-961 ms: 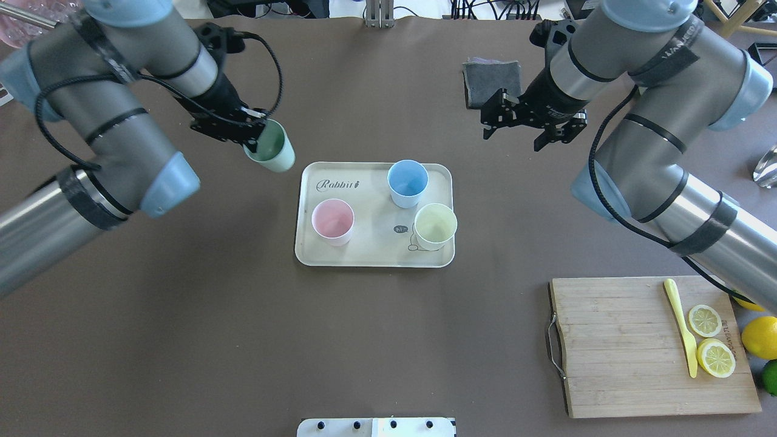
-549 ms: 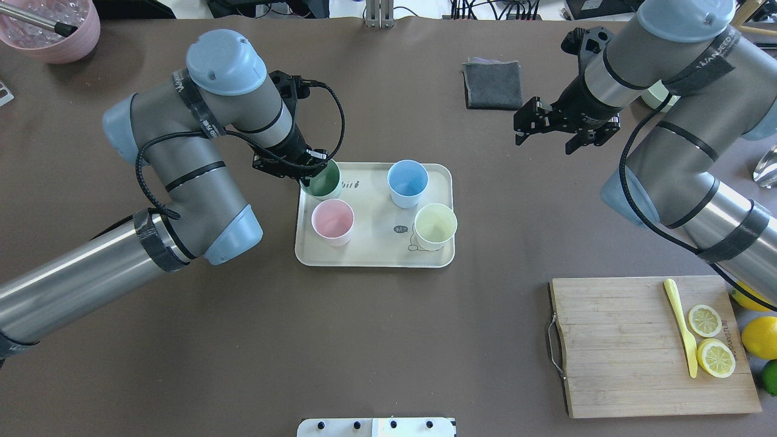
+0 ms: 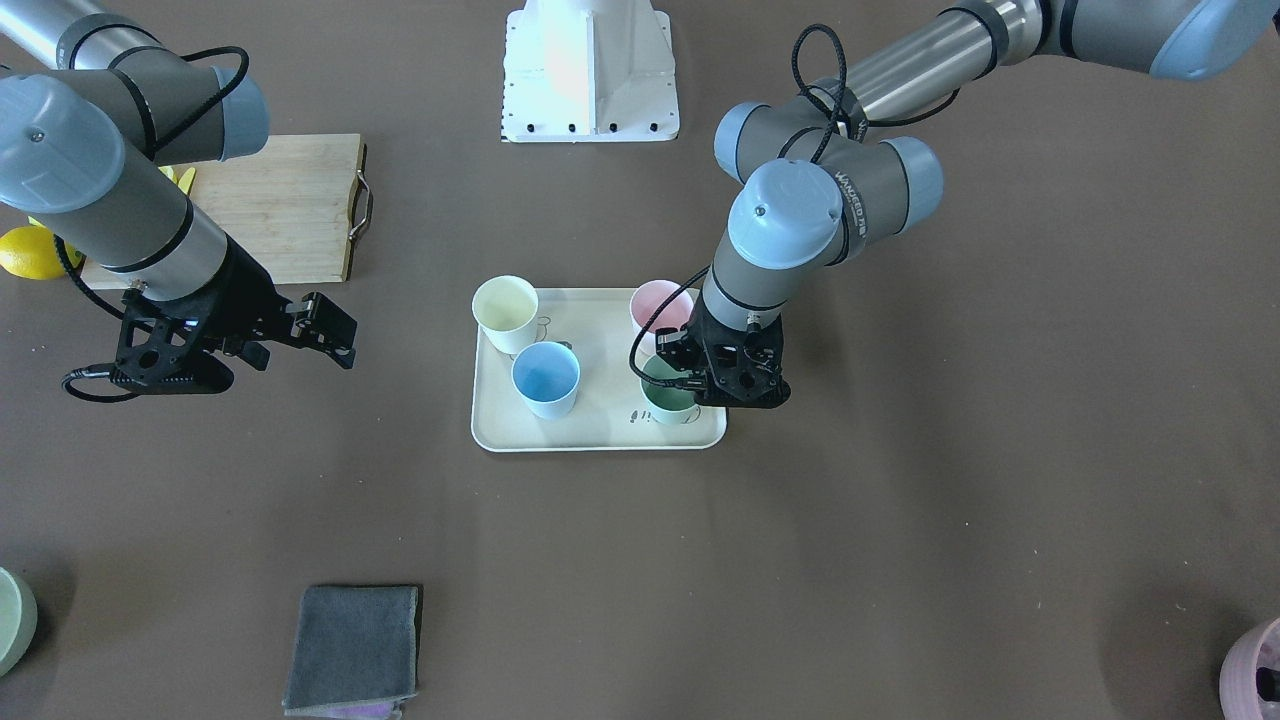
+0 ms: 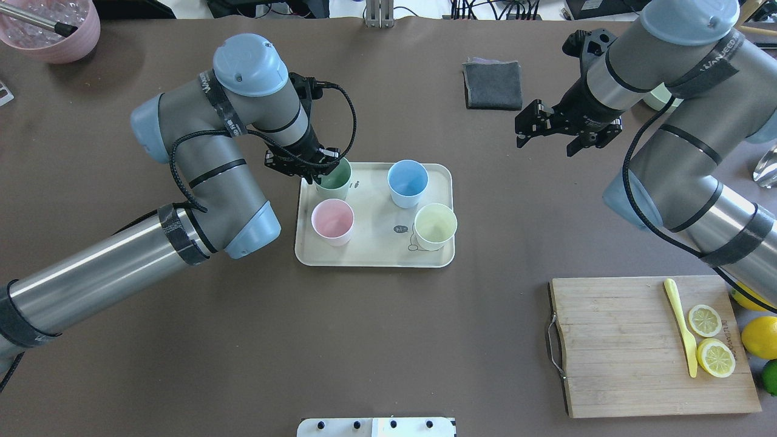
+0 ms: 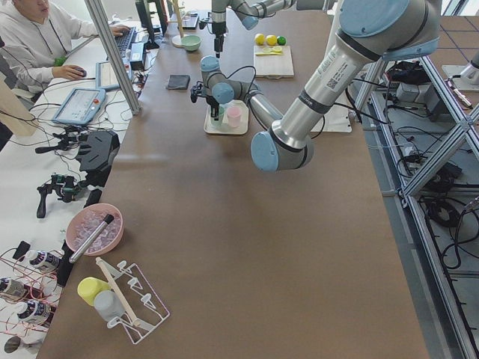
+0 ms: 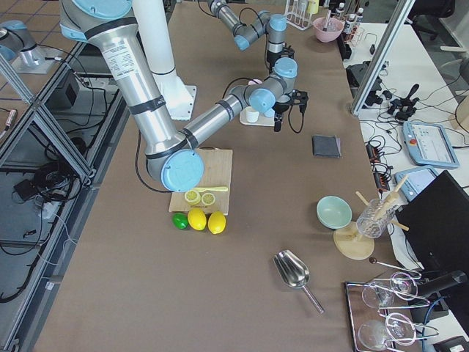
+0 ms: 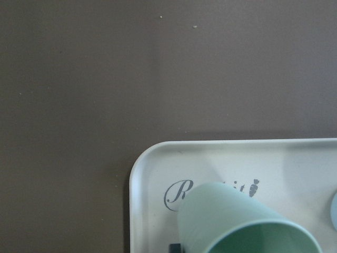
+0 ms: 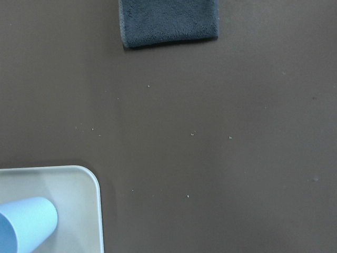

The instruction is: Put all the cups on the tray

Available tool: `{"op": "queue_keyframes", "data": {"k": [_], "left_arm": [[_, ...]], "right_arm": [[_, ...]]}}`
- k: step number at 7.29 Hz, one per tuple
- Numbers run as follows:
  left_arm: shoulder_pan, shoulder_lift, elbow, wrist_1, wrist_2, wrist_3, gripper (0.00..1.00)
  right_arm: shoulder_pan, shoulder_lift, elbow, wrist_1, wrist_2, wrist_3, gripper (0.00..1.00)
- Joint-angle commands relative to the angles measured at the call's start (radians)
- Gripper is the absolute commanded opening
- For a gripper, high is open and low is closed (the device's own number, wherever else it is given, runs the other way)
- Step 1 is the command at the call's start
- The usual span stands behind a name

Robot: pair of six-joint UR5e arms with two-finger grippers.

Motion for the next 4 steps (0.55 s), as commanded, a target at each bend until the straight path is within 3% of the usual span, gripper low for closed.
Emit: {"op": "queue_keyframes", "data": {"k": [1, 3, 4], "left_arm": [[-0.062, 0.008, -0.048, 0.045, -0.009, 0.029, 0.98], [-0.223, 0.181, -0.302, 0.282, -0.021, 0.36, 0.98], [-0.33, 0.277, -0.358, 0.309, -0.085, 0.529, 0.98]], "right_arm": [[0.05, -0.045, 0.016, -0.007, 0.003, -0.063, 1.0], [0.189, -0.172, 0.016, -0.007, 0.049, -0.299, 1.0], [0.273, -0.233, 0.01, -0.008, 0.084, -0.434, 1.0]]}}
